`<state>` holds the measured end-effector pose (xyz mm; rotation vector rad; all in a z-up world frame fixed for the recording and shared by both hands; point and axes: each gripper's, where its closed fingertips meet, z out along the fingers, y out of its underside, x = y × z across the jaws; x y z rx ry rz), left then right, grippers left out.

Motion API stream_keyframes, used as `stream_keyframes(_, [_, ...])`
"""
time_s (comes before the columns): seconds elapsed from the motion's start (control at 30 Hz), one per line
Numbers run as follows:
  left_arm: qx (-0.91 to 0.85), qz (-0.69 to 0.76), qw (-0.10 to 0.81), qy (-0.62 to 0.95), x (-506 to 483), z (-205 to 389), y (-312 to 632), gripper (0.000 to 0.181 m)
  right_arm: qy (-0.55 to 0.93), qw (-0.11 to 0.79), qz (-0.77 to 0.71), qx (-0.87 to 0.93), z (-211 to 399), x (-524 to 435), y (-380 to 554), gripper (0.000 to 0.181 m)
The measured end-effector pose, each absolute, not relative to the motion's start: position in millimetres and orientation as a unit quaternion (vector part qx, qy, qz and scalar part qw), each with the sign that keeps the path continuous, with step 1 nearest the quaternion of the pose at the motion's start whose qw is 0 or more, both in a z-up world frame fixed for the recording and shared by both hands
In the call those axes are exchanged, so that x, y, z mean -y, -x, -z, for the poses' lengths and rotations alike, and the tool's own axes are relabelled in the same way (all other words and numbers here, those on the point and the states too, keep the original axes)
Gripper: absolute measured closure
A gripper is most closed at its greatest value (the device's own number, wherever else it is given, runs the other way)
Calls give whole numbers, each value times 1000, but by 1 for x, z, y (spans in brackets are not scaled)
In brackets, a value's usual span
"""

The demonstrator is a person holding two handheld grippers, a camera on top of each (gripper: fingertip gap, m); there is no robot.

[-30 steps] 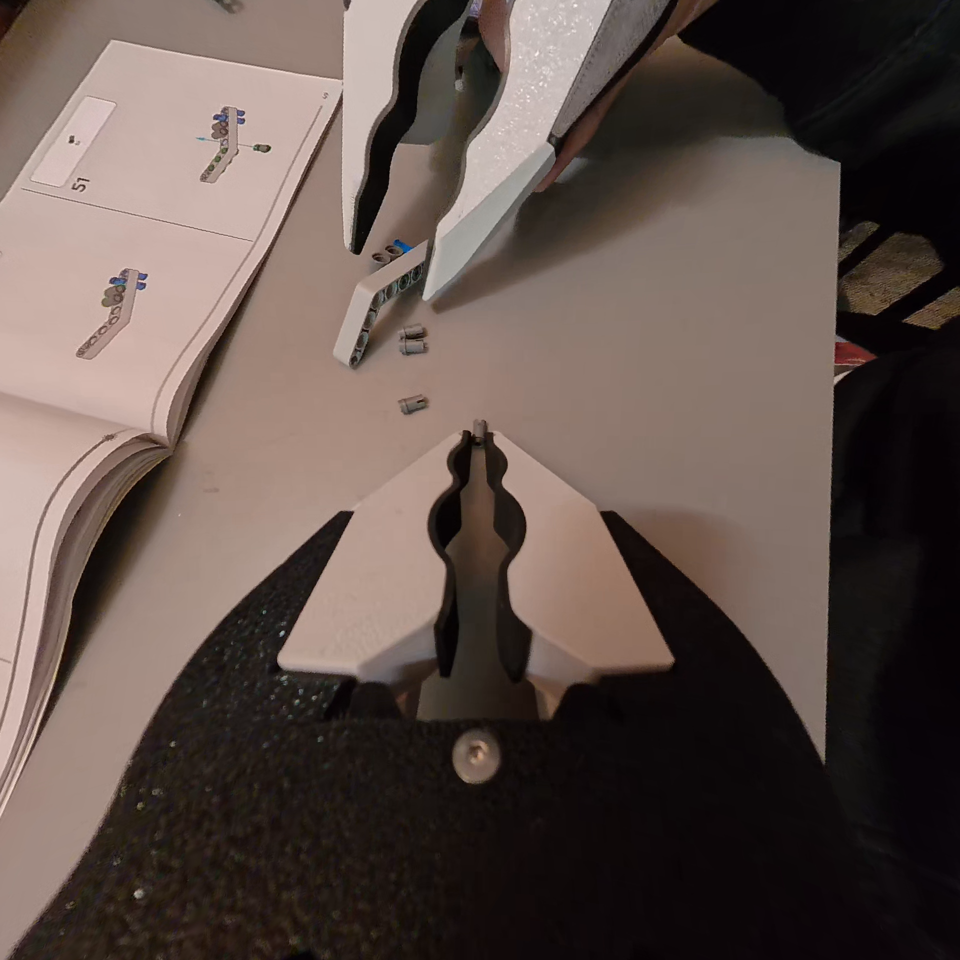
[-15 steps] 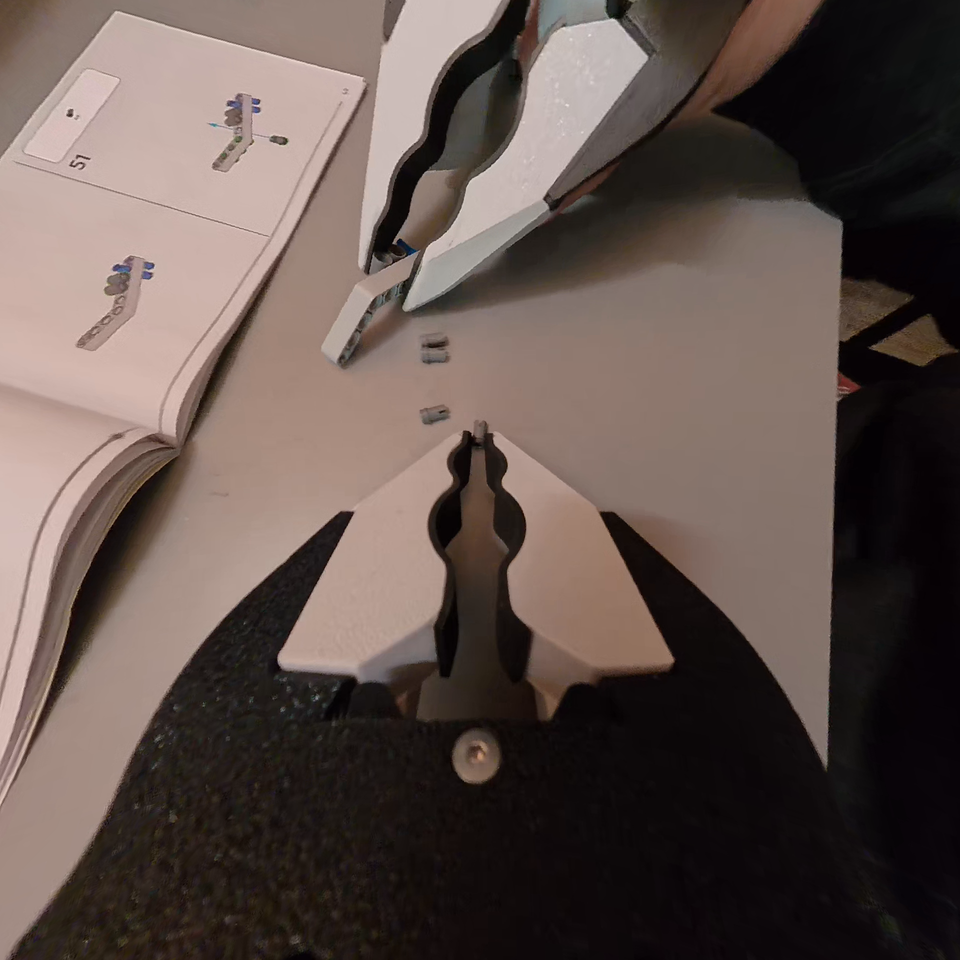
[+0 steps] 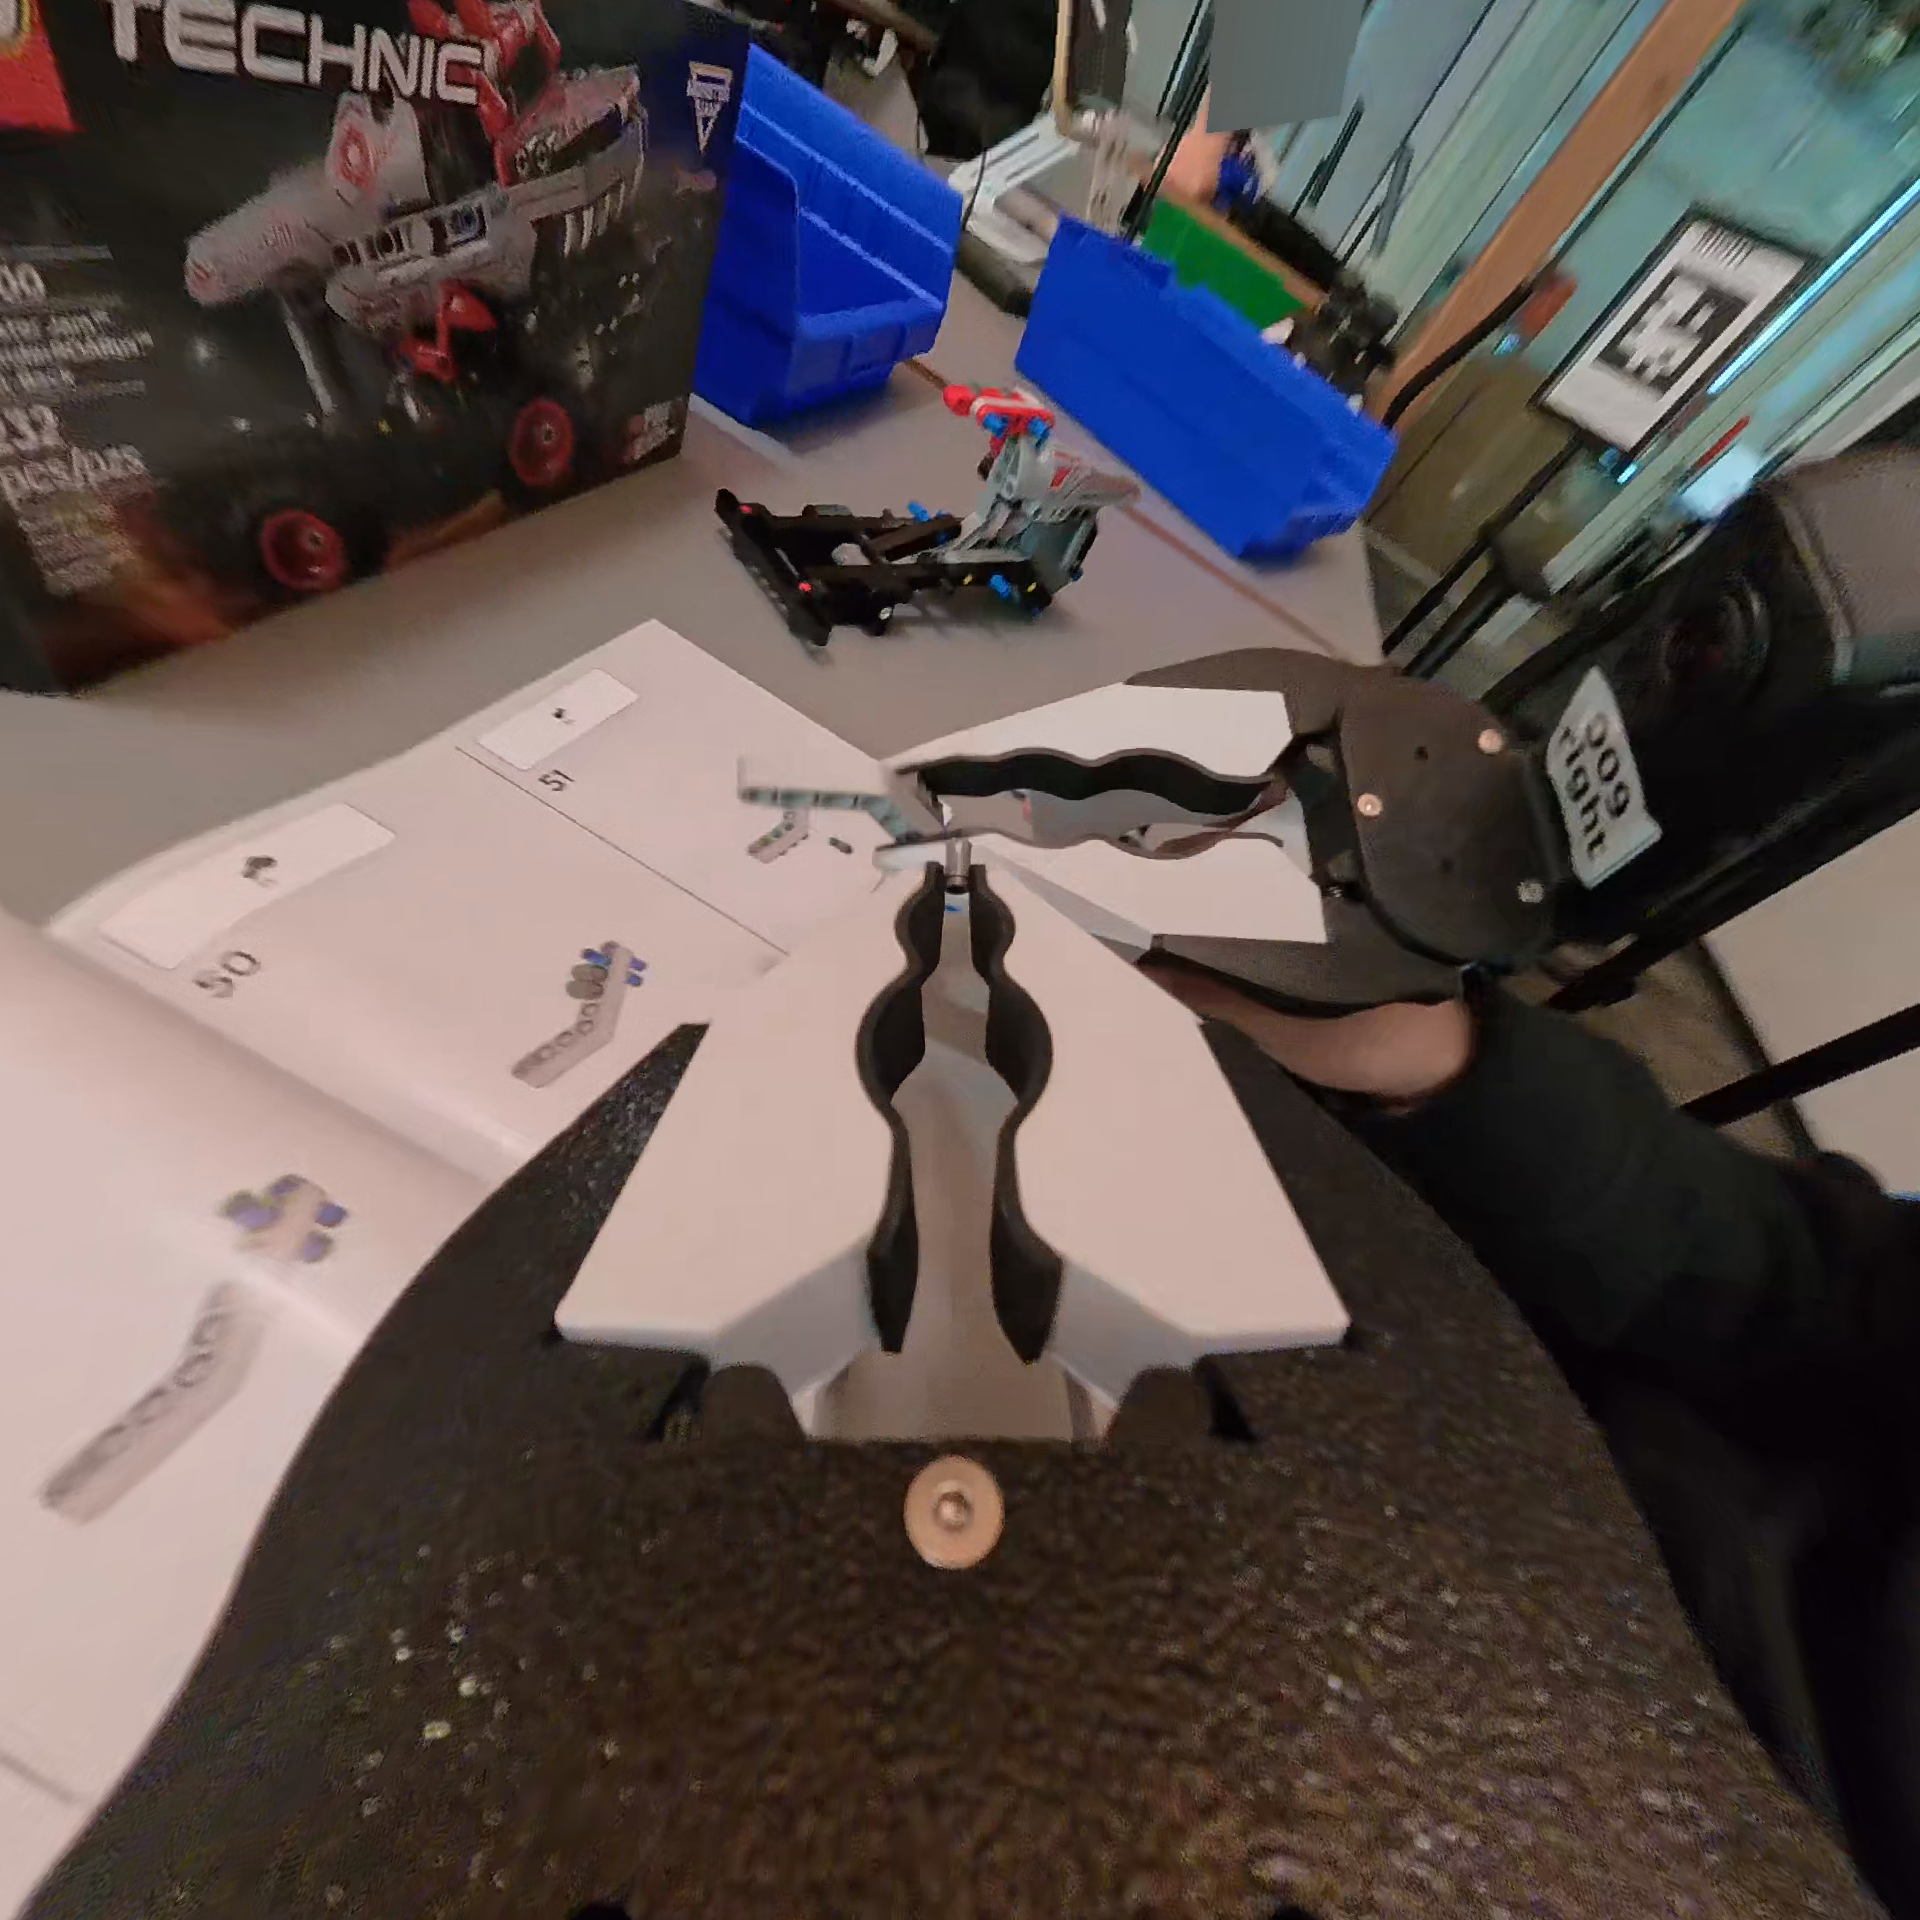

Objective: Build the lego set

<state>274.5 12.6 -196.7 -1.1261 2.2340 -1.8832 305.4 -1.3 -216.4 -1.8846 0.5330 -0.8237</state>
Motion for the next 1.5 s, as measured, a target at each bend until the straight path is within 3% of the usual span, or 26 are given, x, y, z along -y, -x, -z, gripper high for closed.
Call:
stream_keyframes(0.03, [-703, 609, -3, 366, -12, 197, -274, 178, 766, 491, 352, -221, 213, 4, -306, 167])
stream_keyframes(0.17, [-668, 632, -3, 394, -21, 196, -281, 179, 747, 505, 376, -213, 204, 6, -306, 166])
stream_keyframes(0.43, [-624, 653, -88, 419, -18, 202, -280, 178, 754, 510, 376, -174, 205, -10, -297, 166])
stream_keyframes(1.37, [-630, 648, -84, 420, -21, 205, -278, 178, 761, 485, 414, -119, 207, -19, -292, 166])
stream_keyframes(1.5, [-647, 640, -46, 413, -21, 205, -279, 178, 761, 486, 410, -128, 207, -20, -293, 166])
